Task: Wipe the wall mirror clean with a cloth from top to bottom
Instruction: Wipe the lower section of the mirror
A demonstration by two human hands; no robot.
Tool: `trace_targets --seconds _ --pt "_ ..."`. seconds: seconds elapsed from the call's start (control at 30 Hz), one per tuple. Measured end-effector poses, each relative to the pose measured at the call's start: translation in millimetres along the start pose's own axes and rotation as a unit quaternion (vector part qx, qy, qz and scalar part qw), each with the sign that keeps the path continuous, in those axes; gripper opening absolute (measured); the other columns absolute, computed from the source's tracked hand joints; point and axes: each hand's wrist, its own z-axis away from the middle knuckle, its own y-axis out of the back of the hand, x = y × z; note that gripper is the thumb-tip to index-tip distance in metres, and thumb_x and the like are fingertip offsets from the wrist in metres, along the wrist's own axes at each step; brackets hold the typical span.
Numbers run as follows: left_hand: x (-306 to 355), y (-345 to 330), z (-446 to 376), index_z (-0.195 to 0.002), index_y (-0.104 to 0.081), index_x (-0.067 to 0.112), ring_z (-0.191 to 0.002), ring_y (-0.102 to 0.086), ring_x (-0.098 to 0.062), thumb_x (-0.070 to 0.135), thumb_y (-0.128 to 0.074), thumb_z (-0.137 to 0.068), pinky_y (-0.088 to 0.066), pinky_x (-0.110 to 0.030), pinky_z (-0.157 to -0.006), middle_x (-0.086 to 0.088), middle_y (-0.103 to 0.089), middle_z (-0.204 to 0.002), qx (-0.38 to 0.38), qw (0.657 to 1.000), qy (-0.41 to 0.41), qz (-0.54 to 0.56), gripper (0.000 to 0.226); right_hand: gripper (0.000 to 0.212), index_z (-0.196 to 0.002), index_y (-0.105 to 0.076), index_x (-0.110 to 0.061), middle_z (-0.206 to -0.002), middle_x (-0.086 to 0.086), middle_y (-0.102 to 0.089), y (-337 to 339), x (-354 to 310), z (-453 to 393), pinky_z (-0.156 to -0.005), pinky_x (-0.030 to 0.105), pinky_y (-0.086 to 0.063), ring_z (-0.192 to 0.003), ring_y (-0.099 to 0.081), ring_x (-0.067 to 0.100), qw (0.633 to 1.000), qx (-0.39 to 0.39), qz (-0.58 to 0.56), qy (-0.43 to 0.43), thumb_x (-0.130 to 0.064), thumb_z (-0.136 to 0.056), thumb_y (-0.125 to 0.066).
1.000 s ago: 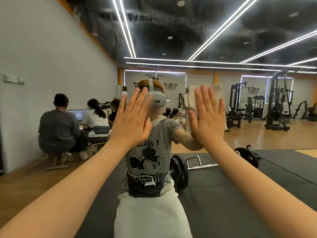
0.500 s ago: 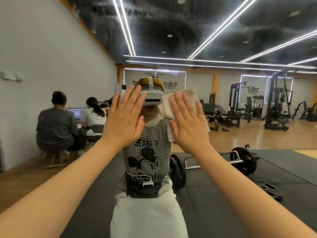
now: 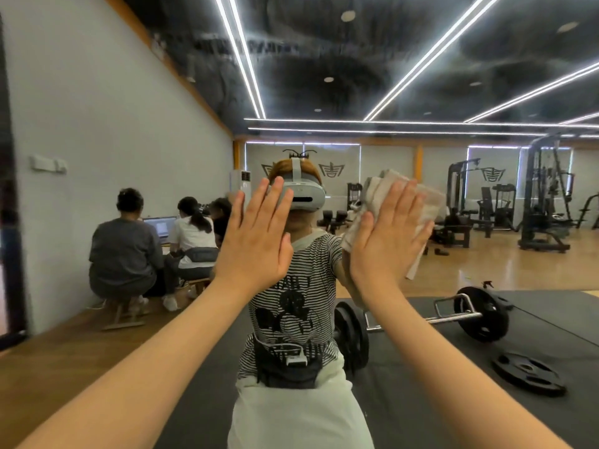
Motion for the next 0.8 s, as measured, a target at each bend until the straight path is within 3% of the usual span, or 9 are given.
trace_targets --seconds 0.1,0.2,0.3,0.53,0.7,0.73,0.8 --pt "-2 0 0 -0.151 -0.022 0.005 -0.147 -0.011 -0.028 0.031 -0.036 -0.088 -0.001 -0.045 -0.119 -0.016 -0.018 -0.159 0.005 1.0 -0.004 0.009 0.07 0.061 -0.154 -0.008 -0.009 -0.16 0.009 -0.01 -3 0 11 -0.116 0.039 0.01 -0.147 -0.004 0.019 0.988 -0.026 0.029 0.149 -0.042 -0.102 -0.015" --pt "-3 1 -1 -0.15 -0.026 0.005 -0.146 -0.012 -0.027 0.032 -0.037 -0.088 0.003 -0.041 -0.119 -0.015 -0.021 -0.158 0.007 1.0 -0.002 0.018 0.069 0.059 -0.153 -0.01 -0.011 -0.16 0.007 -0.014 6 24 1 -0.118 0.042 0.006 -0.148 0.003 0.015 0.956 -0.065 0.072 0.275 -0.043 -0.103 -0.01" --pt "-3 1 -1 -0.151 -0.023 0.007 -0.147 -0.013 -0.027 0.033 -0.037 -0.089 0.004 -0.039 -0.119 -0.015 -0.021 -0.158 0.007 1.0 -0.001 0.027 0.068 0.056 -0.153 -0.006 -0.016 -0.159 0.002 -0.011 17 57 -17 -0.119 0.04 0.005 -0.148 0.012 0.01 0.933 -0.079 0.099 0.336 -0.041 -0.104 -0.01" --pt "0 3 -2 -0.15 -0.022 0.007 -0.146 -0.015 -0.029 0.031 -0.037 -0.089 0.0 -0.042 -0.119 -0.016 -0.023 -0.157 0.012 1.0 0.001 0.028 0.068 0.057 -0.152 -0.001 -0.017 -0.16 0.0 -0.001 45 110 -40 -0.119 0.04 0.004 -0.147 0.004 0.012 0.978 -0.08 0.095 0.165 -0.043 -0.102 -0.011" --pt "1 2 -1 -0.15 -0.02 0.007 -0.146 -0.015 -0.029 0.031 -0.035 -0.088 -0.004 -0.046 -0.118 -0.016 -0.023 -0.157 0.011 1.0 0.003 0.022 0.069 0.057 -0.147 0.014 -0.02 -0.159 -0.002 0.015 26 48 -27 -0.118 0.041 0.012 -0.148 0.012 0.018 0.998 -0.036 0.026 -0.037 -0.045 -0.099 -0.003" --pt "1 3 -2 -0.15 -0.021 0.007 -0.146 -0.016 -0.029 0.03 -0.035 -0.087 -0.004 -0.046 -0.118 -0.016 -0.024 -0.157 0.012 1.0 0.003 0.021 0.069 0.057 -0.146 0.017 -0.019 -0.159 0.001 0.016 21 31 -27 -0.118 0.043 0.013 -0.149 0.011 0.021 0.998 -0.035 0.027 -0.052 -0.044 -0.098 -0.003" --pt "1 4 -2 -0.149 -0.022 0.006 -0.145 -0.017 -0.029 0.03 -0.036 -0.087 -0.006 -0.046 -0.118 -0.016 -0.025 -0.156 0.013 1.0 0.004 0.021 0.069 0.059 -0.149 0.013 -0.018 -0.159 0.003 0.016 11 -4 -23 -0.117 0.047 0.013 -0.149 0.009 0.025 0.998 -0.043 0.034 0.013 -0.043 -0.097 0.0"
